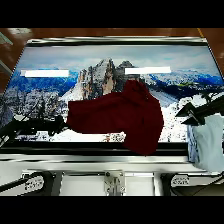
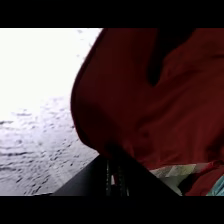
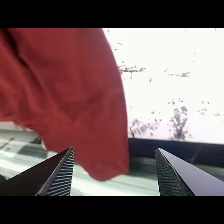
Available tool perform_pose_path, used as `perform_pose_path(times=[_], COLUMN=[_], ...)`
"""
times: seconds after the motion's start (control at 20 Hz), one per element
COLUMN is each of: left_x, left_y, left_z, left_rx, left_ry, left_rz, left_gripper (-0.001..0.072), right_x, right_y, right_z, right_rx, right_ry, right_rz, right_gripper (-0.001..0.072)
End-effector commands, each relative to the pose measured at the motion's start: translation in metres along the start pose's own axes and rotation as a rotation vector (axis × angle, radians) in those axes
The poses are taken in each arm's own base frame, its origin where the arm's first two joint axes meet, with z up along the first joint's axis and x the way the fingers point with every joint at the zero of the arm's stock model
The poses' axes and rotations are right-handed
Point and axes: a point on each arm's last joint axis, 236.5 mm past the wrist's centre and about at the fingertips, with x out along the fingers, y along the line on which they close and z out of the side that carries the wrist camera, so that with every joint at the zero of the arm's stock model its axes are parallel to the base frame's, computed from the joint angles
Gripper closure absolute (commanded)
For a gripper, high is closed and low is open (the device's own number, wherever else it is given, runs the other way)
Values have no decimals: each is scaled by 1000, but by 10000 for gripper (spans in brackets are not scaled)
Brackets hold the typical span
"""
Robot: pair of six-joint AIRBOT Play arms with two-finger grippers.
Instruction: Fold the shirts.
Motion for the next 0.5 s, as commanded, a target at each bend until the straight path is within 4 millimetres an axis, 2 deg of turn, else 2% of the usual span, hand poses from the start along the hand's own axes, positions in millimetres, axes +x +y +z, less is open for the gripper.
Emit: perform_pose_path(times=[0.0, 0.25, 0.45], left_x=[-10, -15, -15], left_y=[-13, -18, -18], left_z=[1, 3, 3], left_rx=[38, 53, 50], left_ry=[-26, -43, -43], left_rz=[-21, -28, -29], left_gripper=[666, 666, 666], right_x=[38, 69, 91], right_y=[-6, -11, 4], right_z=[0, 2, 7], right_rx=[56, 128, 43], right_ry=[-30, -22, -15], right_rz=[61, 117, 85], right_gripper=[84, 84, 84])
